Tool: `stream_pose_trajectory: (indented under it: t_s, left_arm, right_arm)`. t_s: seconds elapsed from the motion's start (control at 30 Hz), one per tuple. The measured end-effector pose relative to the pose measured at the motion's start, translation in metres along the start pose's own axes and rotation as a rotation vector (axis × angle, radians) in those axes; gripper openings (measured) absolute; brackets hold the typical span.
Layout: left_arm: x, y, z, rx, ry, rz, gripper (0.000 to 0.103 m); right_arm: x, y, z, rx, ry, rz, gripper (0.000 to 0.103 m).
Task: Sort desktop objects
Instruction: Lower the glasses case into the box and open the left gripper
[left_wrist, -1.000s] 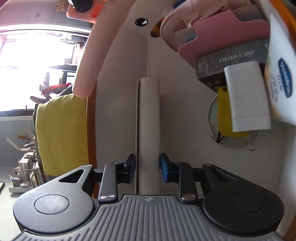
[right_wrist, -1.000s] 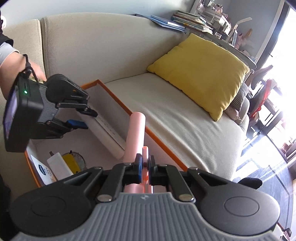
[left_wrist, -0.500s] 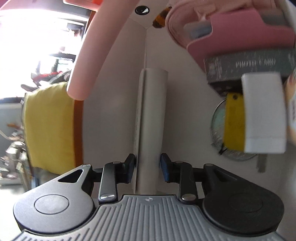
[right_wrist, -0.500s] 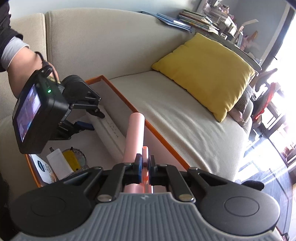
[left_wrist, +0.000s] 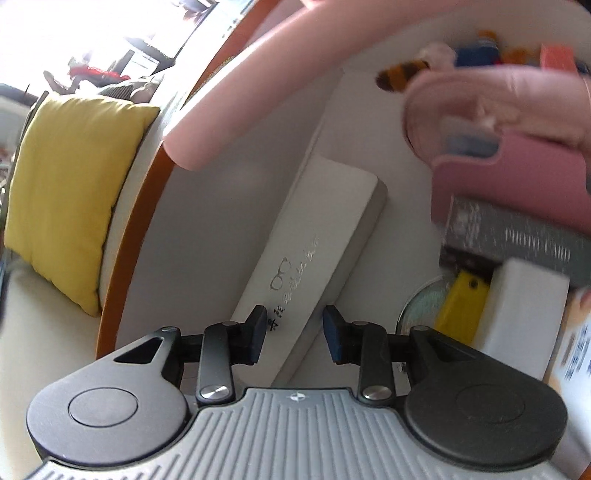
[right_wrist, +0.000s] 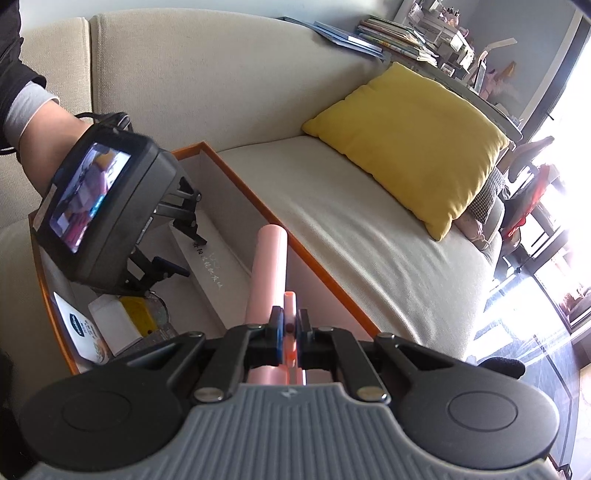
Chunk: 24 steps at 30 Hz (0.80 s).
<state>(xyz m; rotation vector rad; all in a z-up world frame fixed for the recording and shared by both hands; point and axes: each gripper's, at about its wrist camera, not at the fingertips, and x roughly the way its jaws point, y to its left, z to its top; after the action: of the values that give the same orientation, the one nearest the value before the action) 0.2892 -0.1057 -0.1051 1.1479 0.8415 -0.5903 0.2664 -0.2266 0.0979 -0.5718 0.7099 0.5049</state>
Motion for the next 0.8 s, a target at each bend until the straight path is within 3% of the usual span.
stream_pose_trajectory:
  t_s: [0.27, 0.5, 0.63, 0.8]
  left_arm:
    - [-0.003, 0.02, 0.004, -0.228, 0.03, -0.06, 0.042]
    - [-0.016, 0.028, -0.005, -0.295, 0.012, -0.071, 0.043]
    - [-0.046, 0.022, -0.029, -0.302, -0.042, -0.045, 0.043]
    - [-0.1, 0.024, -0.06, -0.382, -0.112, -0.014, 0.043]
  right_arm:
    - [0.002, 0.004, 0.003, -0.03, -0.01, 0.001, 0.006]
    - [0.002, 0.011, 0.005, -0.115, -0.031, 0.002, 0.006]
    - [0.002, 0.018, 0.007, -0.226, -0.059, 0.004, 0.006]
    - [0.01, 0.036, 0.007, -0.394, -0.102, 0.016, 0.006]
